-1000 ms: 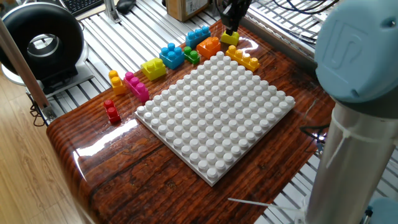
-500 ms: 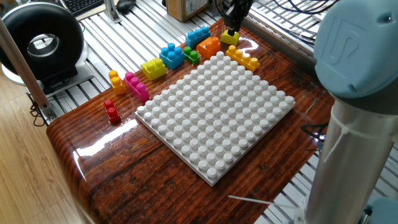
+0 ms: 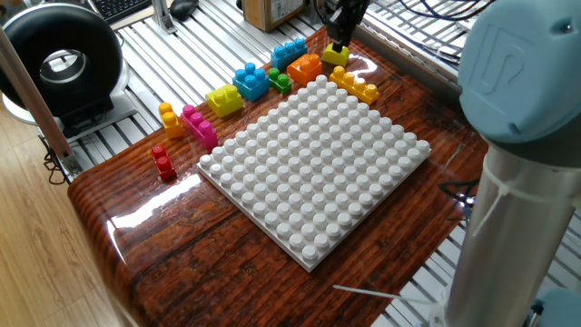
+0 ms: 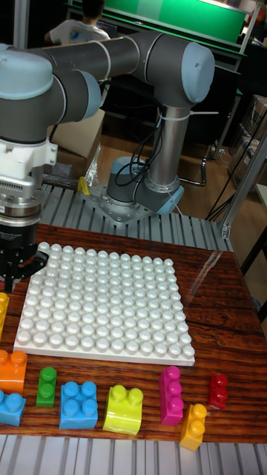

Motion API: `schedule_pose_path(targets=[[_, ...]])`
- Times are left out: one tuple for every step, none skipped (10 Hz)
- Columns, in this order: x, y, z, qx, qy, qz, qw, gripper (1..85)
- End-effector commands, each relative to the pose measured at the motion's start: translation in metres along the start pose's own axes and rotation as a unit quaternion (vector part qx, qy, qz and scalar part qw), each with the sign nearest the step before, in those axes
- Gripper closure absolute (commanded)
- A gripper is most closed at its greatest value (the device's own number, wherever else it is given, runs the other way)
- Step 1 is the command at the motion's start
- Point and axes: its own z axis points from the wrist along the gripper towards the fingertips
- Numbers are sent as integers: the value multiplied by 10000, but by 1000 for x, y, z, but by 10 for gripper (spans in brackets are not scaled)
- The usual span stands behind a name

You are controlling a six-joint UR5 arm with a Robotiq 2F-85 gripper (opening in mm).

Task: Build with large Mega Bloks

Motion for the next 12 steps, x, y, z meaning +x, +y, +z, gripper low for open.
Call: schedule_pose_path(targets=[[-4, 10, -1, -223, -76, 52, 9997, 690], [-8, 16, -1, -324, -175, -184, 9992, 650], [-4, 4, -1, -356, -113, -467, 9982, 540], [-5, -2, -2, -401, -130, -547, 9976, 537], [-3, -7, -1, -430, -134, -667, 9968, 500], [-4, -11, 2, -460, -150, -672, 9966, 500], [-7, -17, 10, -481, -229, -706, 9961, 500], [-8, -21, 17, -456, -306, -727, 9958, 493], [-7, -27, 20, -373, -304, -712, 9963, 493], [-5, -31, 22, -335, -287, -693, 9966, 500], [-5, -31, 26, -351, -294, -661, 9968, 500], [-3, -30, 27, -361, -263, -623, 9971, 500]])
